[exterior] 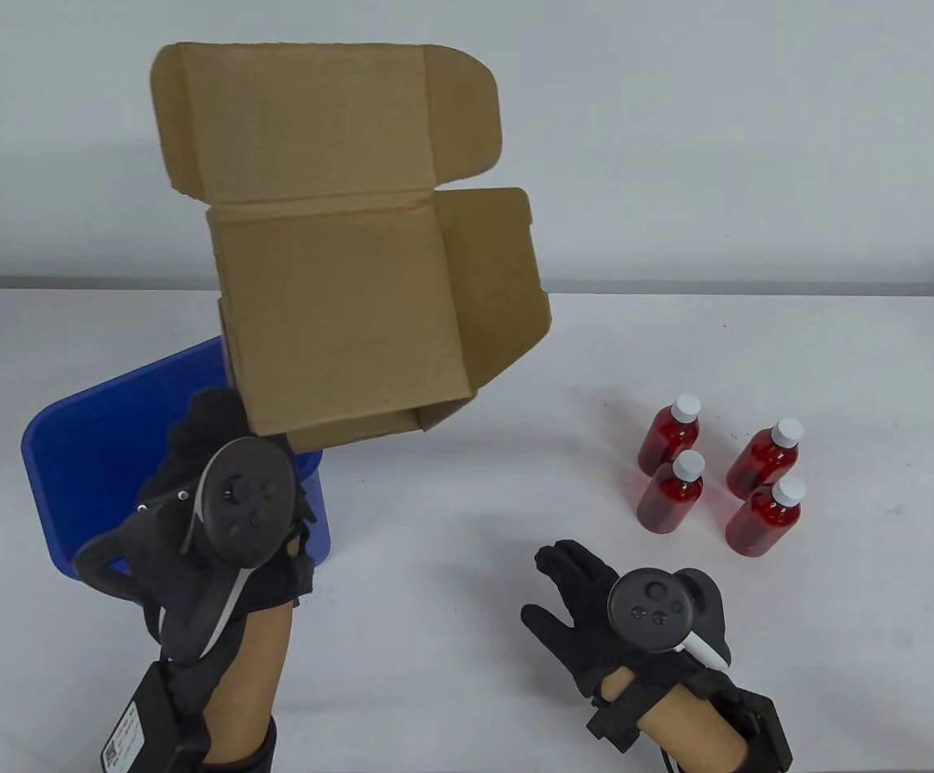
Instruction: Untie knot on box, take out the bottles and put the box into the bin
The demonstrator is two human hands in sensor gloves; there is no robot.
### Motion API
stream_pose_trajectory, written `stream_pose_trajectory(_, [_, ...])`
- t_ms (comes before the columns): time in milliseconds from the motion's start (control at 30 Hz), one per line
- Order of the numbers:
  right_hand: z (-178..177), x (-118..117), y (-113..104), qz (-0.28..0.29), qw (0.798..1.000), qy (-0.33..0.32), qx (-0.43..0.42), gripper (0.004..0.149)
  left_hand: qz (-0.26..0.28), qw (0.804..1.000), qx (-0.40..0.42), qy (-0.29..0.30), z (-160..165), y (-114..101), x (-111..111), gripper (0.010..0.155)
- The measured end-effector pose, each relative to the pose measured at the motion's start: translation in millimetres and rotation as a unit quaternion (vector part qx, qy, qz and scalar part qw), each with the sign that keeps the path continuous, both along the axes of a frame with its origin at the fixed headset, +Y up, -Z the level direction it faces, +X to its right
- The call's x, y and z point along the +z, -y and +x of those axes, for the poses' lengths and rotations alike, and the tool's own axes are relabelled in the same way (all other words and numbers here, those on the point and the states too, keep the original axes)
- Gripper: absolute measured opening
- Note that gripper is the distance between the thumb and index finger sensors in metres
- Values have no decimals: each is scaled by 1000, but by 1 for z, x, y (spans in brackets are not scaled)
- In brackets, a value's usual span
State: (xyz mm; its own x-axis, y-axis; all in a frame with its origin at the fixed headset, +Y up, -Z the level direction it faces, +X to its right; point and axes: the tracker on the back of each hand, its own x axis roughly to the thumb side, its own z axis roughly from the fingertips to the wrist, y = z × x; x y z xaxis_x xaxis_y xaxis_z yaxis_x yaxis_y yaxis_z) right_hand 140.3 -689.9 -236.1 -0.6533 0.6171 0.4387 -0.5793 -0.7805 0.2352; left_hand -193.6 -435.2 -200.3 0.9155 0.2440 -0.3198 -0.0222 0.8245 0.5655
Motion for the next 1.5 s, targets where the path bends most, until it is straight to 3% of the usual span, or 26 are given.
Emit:
stream_pose_trajectory(233, [-1, 1, 0, -2, 1000, -2, 1, 74, -1, 999, 0, -54, -17, -2, 8, 55])
stream_pose_trajectory(833, [0, 2, -2, -4, 1000, -5, -3, 74, -58, 988, 48, -138, -68, 19, 17, 55])
stream_pose_trajectory(1000, [-1, 2, -2, -5, 1000, -6, 0, 74, -74, 985, 64, -141, -75, 26, 19, 56])
stream_pose_trajectory(1200, [0, 2, -2, -6, 1000, -5, 1, 74, -121, 979, 91, -136, -71, 32, 21, 69])
stream_pose_trajectory(1500, [0, 2, -2, -7, 1000, -5, 2, 74, -114, 988, 46, -90, -45, 31, 23, 75])
